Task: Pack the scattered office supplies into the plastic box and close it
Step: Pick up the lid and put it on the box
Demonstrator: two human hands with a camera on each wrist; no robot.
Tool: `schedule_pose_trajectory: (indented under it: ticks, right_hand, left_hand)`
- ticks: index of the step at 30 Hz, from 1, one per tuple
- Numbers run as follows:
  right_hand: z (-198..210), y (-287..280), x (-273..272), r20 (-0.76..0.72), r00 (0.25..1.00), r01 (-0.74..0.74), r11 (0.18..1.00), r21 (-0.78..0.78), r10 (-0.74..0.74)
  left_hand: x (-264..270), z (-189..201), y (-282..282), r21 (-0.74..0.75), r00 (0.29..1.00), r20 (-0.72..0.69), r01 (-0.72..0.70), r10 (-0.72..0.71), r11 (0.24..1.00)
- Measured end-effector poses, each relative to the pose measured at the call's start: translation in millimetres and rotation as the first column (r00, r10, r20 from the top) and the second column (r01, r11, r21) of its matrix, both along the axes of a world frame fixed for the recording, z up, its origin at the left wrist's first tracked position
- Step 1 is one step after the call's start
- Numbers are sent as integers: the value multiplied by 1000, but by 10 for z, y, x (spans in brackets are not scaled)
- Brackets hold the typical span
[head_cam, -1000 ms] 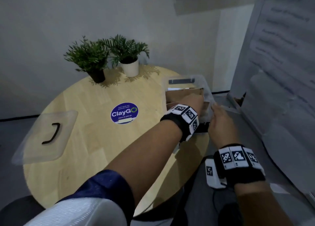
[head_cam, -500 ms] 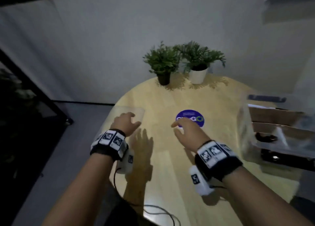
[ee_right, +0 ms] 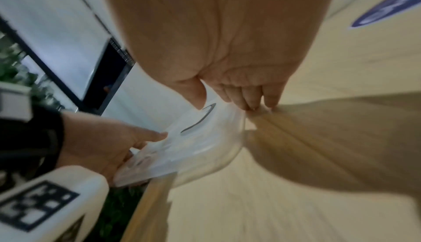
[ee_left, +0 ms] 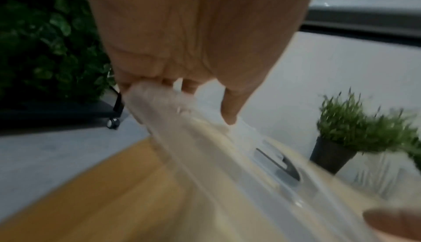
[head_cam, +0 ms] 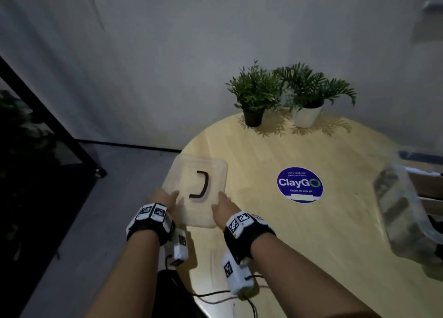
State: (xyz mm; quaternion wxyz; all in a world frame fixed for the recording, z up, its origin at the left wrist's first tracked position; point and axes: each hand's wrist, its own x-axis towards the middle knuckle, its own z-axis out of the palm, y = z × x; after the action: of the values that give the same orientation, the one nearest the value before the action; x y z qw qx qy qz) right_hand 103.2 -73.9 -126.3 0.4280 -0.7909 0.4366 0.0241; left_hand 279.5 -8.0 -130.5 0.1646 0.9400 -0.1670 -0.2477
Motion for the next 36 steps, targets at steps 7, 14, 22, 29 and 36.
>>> schedule_pose_trajectory:
  ticks: [7, 14, 22, 29, 36]
  right_hand:
    - [631, -521, -1177, 278, 883, 390, 921, 19, -379]
    - [1340, -824, -3224, 274, 833, 545, 622, -563, -481]
    - [1051, -1322, -4323, -133, 713, 531, 655, -537, -688]
    - [1016, -1614, -4485, -49, 719, 618, 669, -413, -694]
    - [1250, -1474, -4338, -88, 758, 620, 756, -209, -646]
  left_hand:
    - [-1219, 758, -139, -677, 957, -256, -75, -139, 732]
    - [-3327, 1192, -795, -813, 829, -205, 151, -520, 562]
    - [-4541, 881, -1432, -591, 770, -185, 409, -610, 696]
    - [-4604, 804, -1671, -576, 778, -111, 456, -618, 678]
    - [-4267, 789, -1759, -468, 792, -25, 530, -610, 707]
